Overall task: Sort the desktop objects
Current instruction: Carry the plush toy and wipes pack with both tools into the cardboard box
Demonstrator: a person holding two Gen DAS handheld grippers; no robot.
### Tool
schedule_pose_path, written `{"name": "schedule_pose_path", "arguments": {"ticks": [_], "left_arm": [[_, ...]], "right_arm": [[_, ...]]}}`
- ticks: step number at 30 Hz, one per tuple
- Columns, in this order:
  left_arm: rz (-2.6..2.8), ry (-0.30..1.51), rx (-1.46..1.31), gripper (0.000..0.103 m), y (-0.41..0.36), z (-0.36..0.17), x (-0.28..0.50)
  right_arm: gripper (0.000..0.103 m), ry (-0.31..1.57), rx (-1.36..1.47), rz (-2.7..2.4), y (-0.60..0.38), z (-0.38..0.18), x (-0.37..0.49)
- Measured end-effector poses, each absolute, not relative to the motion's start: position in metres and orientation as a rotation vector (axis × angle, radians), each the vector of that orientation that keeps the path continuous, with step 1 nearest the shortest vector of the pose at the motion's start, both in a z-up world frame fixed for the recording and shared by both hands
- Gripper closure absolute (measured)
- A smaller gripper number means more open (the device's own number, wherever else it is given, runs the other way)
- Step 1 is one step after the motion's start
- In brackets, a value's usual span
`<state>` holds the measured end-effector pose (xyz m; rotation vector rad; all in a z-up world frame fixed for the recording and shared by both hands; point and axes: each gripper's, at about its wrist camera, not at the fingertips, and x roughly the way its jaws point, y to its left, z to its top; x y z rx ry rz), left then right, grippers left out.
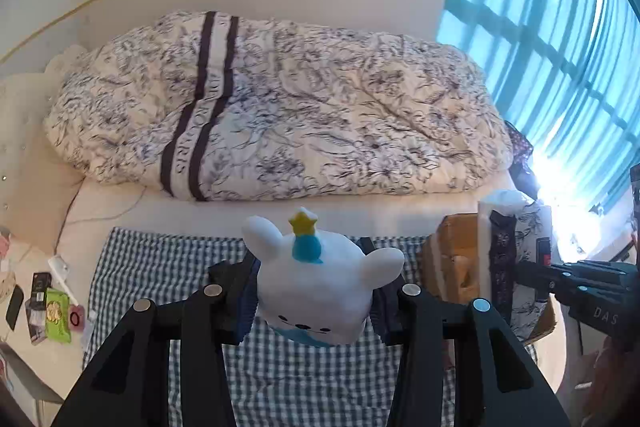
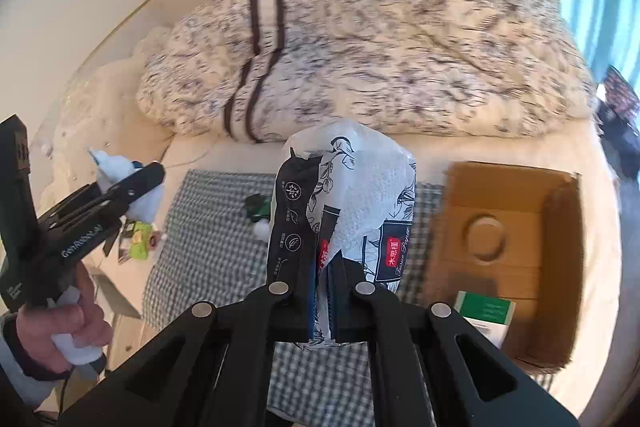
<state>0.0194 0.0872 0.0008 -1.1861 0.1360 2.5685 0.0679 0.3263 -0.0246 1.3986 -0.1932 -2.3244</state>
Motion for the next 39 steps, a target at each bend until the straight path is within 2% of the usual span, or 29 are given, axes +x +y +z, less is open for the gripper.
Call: {"name": "schedule_pose_path", "arguments": {"ticks": [22,39], "left_arm": [[2.304,0.239,-1.128,0.057,0.262,-0.014,0.029],[2.1,0.351,-1.249,0.057,0.348,-0.082,0.027]], "right_arm": [[0.099,-0.307,1.559,-2.502,0.481,-0.047,0.067],[0.098,-0.334,1.804,-2.32,0.505,-0.132,0.035]]}}
